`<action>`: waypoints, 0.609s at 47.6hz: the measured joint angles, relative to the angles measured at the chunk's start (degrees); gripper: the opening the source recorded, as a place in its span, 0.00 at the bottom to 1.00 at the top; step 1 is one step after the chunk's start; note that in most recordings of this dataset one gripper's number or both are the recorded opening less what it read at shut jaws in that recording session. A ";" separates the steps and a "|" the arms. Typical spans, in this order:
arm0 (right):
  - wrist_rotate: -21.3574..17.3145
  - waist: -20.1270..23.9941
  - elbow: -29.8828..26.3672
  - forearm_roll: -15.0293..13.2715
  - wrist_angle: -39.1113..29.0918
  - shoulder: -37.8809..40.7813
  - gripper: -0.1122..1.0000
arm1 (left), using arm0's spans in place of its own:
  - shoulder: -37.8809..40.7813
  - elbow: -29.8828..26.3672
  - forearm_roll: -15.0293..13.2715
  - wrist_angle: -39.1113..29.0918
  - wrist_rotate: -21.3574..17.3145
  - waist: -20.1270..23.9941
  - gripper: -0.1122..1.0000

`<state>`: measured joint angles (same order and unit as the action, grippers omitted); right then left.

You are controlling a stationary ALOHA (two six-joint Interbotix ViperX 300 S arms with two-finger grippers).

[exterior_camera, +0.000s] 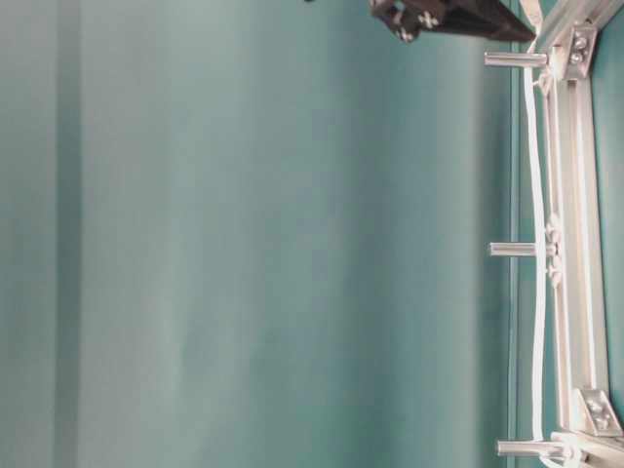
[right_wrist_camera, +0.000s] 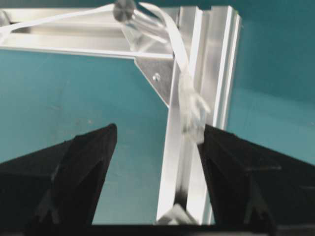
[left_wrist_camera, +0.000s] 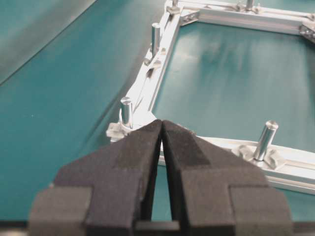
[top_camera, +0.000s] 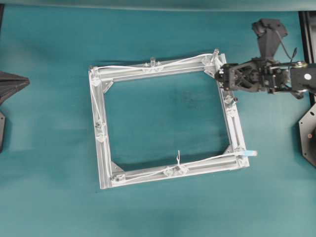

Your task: Move the cable alternately left and right between 8 pins so it hooks onto each one.

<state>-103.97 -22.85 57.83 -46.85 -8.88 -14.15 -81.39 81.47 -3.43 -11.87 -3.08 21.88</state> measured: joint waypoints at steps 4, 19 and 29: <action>-0.18 0.44 0.97 0.70 0.00 -1.85 0.73 | 0.00 0.00 0.00 0.00 0.00 0.00 0.18; 0.09 3.43 5.01 3.25 -1.67 -8.70 0.73 | -0.09 0.00 0.00 0.00 0.00 0.00 0.18; 1.49 3.96 5.36 2.29 -2.37 -12.13 0.73 | 0.00 0.00 0.00 0.00 0.00 0.00 0.18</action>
<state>-102.48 -18.90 63.19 -44.56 -11.25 -26.28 -81.39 81.47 -3.43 -11.87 -3.08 21.88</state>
